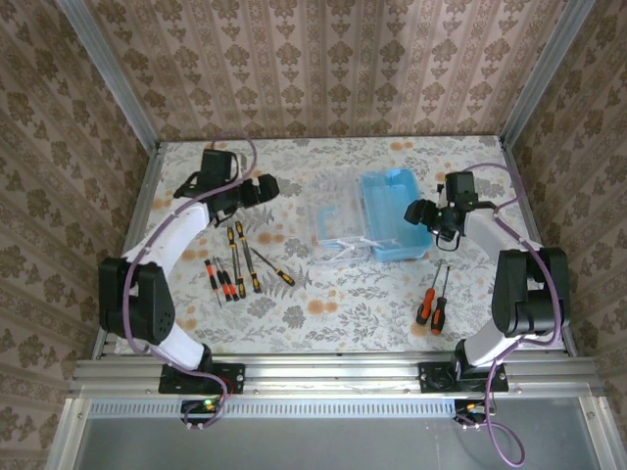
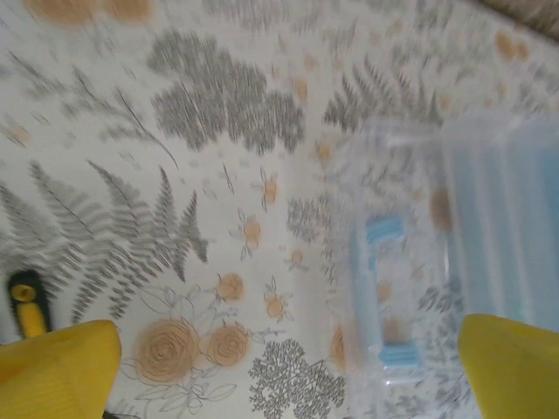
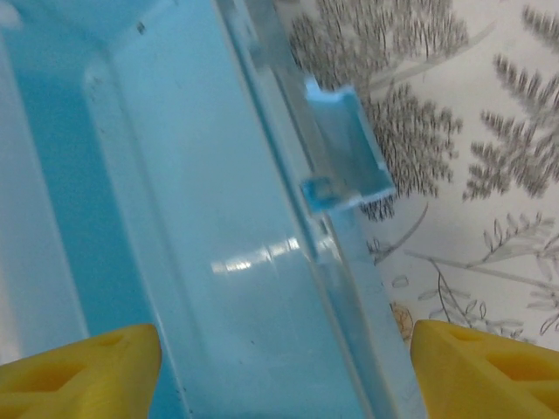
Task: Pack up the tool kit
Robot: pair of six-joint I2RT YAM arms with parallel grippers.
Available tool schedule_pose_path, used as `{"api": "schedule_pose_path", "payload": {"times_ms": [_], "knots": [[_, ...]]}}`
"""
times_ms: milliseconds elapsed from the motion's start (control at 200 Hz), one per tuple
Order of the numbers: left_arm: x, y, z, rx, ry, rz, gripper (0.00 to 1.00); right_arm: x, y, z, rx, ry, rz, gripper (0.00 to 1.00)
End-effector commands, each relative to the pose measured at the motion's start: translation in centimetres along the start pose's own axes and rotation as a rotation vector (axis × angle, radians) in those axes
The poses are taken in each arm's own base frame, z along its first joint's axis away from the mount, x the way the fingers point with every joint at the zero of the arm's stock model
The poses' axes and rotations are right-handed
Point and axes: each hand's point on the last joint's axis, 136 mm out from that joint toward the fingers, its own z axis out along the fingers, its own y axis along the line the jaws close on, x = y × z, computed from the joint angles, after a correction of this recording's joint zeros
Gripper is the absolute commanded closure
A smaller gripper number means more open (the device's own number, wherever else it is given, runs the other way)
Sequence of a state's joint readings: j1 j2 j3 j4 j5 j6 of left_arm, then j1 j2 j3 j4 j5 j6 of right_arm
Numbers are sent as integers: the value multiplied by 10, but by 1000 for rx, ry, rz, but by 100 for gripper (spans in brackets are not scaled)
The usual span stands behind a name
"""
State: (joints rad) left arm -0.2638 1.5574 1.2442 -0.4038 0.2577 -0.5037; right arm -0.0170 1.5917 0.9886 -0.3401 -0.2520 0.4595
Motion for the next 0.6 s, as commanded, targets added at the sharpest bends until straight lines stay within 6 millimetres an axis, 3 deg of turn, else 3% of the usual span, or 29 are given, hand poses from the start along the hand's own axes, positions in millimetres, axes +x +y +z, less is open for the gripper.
{"api": "schedule_pose_path", "payload": {"times_ms": [0, 130, 255, 370, 500, 575, 595], "knots": [[-2, 3, -19, -24, 20, -38, 0, 16, 15, 0, -70, 34, -4, 23], [-13, 0, -21, -4, 18, -31, 0, 35, 37, -6, -142, 68, -30, 22], [-10, 0, -17, 40, 21, -52, 0, 50, 51, -10, -162, 104, -52, 22], [-10, -5, -26, 101, -18, -70, 0, 59, 60, -13, -187, 126, -58, 22], [-15, -14, -43, 132, -61, -62, 0, 52, 39, -24, -44, 78, -57, 25], [-15, -19, -49, 150, -81, -60, 0, 48, 13, -42, 114, 38, -52, 26], [-14, -20, -50, 153, -84, -58, 0, 45, 11, -54, 137, 7, -53, 26]]}}
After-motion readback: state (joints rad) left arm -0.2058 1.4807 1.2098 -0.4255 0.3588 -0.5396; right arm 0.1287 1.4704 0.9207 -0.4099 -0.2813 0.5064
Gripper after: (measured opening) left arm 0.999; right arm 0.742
